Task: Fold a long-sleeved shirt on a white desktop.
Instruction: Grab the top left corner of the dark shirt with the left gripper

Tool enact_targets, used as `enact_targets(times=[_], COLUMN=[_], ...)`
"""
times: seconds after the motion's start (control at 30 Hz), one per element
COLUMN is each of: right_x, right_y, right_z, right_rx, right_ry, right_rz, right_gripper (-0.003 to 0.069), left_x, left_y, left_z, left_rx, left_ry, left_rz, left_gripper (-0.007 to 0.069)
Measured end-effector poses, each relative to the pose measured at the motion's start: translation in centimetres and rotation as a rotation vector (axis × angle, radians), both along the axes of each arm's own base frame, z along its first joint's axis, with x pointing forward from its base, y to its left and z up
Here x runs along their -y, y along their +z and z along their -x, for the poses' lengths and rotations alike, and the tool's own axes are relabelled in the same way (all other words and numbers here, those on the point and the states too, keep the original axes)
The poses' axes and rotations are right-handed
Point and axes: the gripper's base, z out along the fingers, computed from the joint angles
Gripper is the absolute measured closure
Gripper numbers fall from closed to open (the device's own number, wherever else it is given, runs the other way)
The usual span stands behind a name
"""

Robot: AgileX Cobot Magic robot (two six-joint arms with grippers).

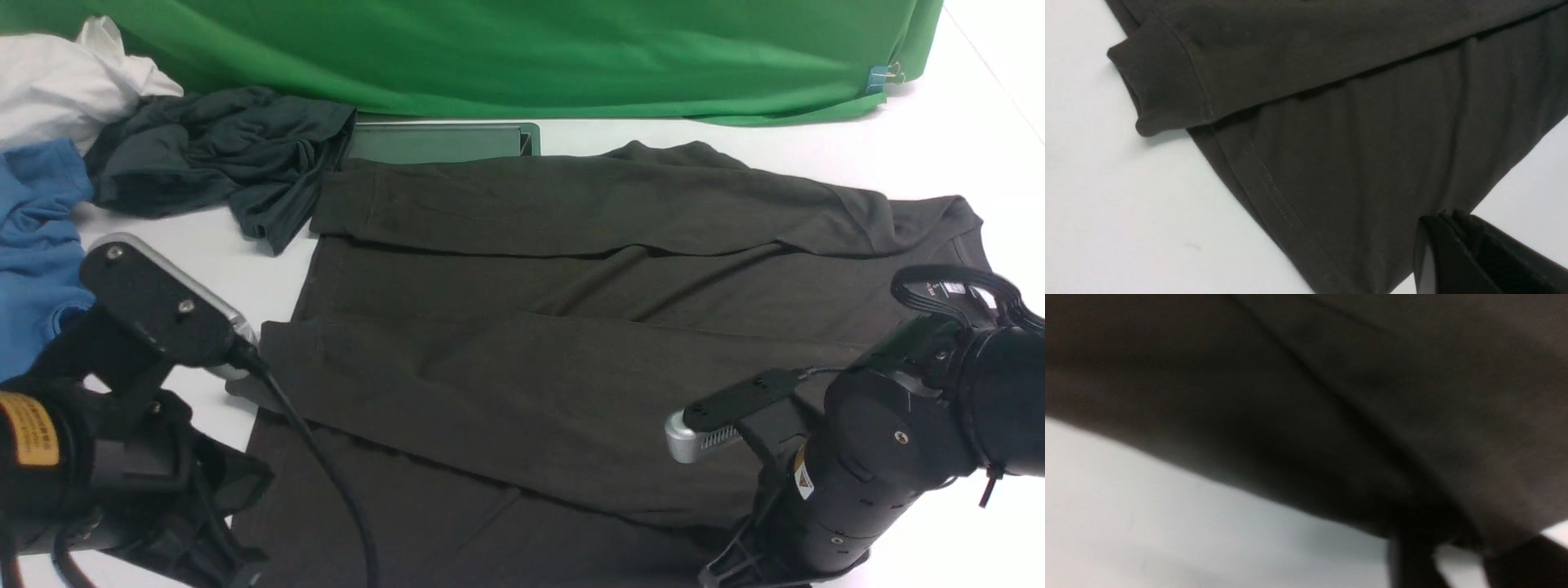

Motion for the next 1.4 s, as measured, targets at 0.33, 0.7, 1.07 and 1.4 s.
enact_targets(times=[0.33,0.7,1.07,1.4], right_x=[0.4,0.7,3.6,5.9], right_y=[0.9,2.1,11.5,17.3], right_z=[1.4,2.0,5.1,7.7], right_rx=[-0.106,-0.111,0.267,0.684], right_ry=[-0.003,0.024,0.264,0.372], right_rz=[0.045,0.031,-0.163,-0.324], right_gripper=[0.0624,0.0238,0.0379,0.0412], left_x=[-0.8,-1.2,-0.5,-0.5], left_y=[0.4,-0.1,-0.9,-7.1], left_z=[0.5,-2.8,-16.4,-26.3], left_rx=[-0.065,-0.117,-0.008,0.059], left_ry=[0.055,0.141,-0.069,-0.444], left_rz=[-0.069,-0.084,-0.064,-0.392], left_gripper=[0.0606,0.0606,0.0606,0.0482])
